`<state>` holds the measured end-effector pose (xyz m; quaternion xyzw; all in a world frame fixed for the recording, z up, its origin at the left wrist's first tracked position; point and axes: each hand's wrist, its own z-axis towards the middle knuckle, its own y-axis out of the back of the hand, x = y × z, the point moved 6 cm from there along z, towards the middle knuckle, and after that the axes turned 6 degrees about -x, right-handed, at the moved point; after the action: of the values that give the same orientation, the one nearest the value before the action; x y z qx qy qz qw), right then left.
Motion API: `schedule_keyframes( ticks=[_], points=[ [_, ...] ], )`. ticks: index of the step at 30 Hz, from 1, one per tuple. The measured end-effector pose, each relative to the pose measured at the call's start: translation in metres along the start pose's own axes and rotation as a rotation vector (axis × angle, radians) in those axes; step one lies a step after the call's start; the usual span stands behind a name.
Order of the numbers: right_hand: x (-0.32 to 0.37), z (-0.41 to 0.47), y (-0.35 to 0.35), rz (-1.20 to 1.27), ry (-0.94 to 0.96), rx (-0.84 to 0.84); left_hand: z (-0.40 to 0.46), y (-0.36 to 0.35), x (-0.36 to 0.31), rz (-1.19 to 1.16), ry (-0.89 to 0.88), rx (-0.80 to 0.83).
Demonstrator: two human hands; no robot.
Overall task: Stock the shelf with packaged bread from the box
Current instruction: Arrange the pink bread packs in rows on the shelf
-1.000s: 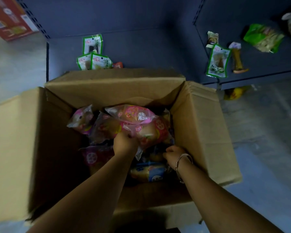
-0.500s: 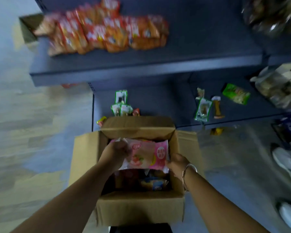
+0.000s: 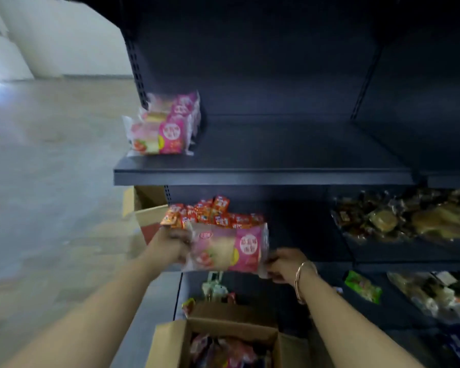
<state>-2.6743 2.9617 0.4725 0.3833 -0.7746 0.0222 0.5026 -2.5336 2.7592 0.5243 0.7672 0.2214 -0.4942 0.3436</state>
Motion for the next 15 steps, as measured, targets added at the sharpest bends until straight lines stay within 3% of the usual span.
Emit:
schedule_keyframes(
  ticks=[8,15],
  points=[
    [0.146,-0.033,0.015,-0.129,0.275,-0.07,-0.012,0.075,-0.094,-0.119,-0.088,-0.131],
    [0.216,-0.038,0.001,-0.085,0.339,-0.142,0.012,0.124,-0.14,-0.128,-0.131,-0.167]
  ],
)
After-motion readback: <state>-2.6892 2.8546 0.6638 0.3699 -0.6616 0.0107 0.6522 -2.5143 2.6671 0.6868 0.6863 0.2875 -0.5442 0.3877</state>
